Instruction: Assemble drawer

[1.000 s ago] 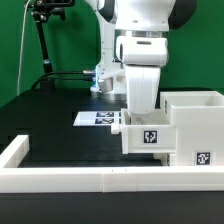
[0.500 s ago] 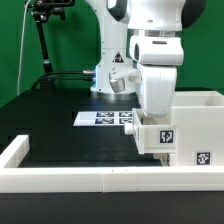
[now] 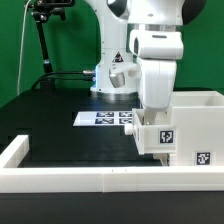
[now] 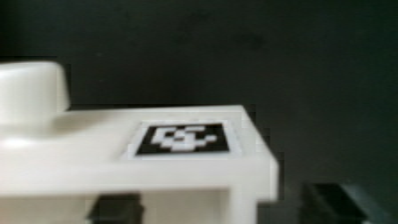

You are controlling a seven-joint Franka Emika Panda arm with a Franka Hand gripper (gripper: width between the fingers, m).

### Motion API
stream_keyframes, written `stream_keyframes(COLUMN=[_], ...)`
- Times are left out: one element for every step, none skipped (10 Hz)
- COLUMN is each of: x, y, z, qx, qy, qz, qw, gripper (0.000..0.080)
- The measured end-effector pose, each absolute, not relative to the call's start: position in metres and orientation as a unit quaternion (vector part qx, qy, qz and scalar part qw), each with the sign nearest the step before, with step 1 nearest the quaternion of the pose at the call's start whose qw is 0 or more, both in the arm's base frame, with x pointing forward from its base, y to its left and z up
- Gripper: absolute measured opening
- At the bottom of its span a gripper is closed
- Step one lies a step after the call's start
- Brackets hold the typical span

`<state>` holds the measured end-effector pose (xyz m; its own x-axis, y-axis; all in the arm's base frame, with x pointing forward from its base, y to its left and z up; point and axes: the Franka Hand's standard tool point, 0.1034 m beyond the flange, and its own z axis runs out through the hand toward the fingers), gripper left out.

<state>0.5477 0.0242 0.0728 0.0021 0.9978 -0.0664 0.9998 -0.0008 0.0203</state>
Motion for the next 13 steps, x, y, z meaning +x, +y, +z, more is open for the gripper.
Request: stream_keyframes(x=[0.549,0.550,0.551,0.555,0.555,0.553,0.550,0.550,0.550,0.550,0.549,0.547,0.548], y=[0.024,0.022,0.016,0.005,-0.009,-0.018,-0.026,-0.029,-0.028,-0.029,-0.035,-0.044,-0.047], z=[0.083,0.091,0.101,0.109,0.109,0.103,0.096,0.096,0.096,0.096,0.092,0.082,0.078], qx=[0.707,0.708,0.707,0.701,0.698,0.691,0.684,0.687,0.687,0.688,0.672,0.670,0.673], qy=[0.706,0.705,0.706,0.712,0.714,0.721,0.728,0.725,0.725,0.724,0.740,0.742,0.739], qz=[-0.018,-0.021,-0.022,-0.021,-0.025,-0.030,-0.035,-0.034,-0.034,-0.034,-0.024,-0.010,-0.002], qw=[0.034,0.035,0.039,0.044,0.044,0.039,0.033,0.033,0.033,0.033,0.019,-0.006,-0.021], gripper=[0.0587,0.0630,0.0630,0.0646,0.0646,0.0649,0.0649,0.0649,0.0649,0.0649,0.0649,0.0649,0.0649])
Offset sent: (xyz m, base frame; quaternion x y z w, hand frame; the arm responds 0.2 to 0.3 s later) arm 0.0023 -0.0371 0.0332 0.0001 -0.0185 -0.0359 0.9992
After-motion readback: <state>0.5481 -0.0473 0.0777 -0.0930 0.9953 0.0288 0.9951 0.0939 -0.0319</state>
